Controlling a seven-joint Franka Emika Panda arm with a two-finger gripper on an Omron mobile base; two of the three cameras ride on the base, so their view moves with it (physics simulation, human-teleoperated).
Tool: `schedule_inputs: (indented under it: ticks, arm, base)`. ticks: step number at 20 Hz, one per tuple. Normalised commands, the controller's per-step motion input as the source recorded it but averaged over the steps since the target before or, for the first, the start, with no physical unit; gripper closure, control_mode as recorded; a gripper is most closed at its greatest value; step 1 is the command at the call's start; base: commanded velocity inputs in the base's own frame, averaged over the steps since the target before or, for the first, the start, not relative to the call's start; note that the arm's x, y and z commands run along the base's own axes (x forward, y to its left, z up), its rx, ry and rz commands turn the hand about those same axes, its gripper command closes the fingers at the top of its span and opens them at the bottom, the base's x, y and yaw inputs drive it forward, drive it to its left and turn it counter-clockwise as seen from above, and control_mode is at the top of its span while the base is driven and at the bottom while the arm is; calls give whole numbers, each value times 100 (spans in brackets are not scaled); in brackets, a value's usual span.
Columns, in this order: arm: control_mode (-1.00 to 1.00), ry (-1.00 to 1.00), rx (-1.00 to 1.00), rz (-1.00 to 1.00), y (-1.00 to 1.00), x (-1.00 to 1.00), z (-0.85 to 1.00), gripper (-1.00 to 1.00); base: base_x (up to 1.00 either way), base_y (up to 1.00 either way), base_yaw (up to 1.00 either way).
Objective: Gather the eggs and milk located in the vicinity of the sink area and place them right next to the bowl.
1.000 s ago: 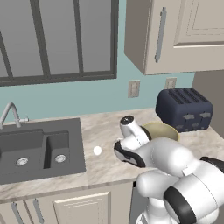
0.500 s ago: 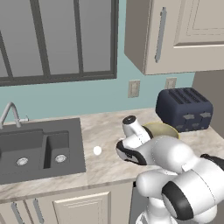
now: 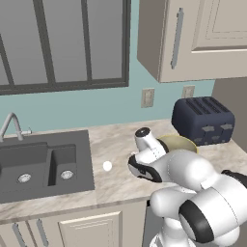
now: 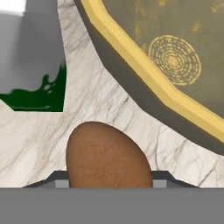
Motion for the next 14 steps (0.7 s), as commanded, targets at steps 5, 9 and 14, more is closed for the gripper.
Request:
schedule_inputs:
  ticks: [5,9,14]
  arm:
    - [-100,0,0,0,0,0,0,-100]
    - [-100,-2,0,0,0,0,0,-100]
    - [-100,-3,0,0,0,0,0,-100]
  base:
    - [0,0,0]
    - [0,0,0]
    - [0,0,0]
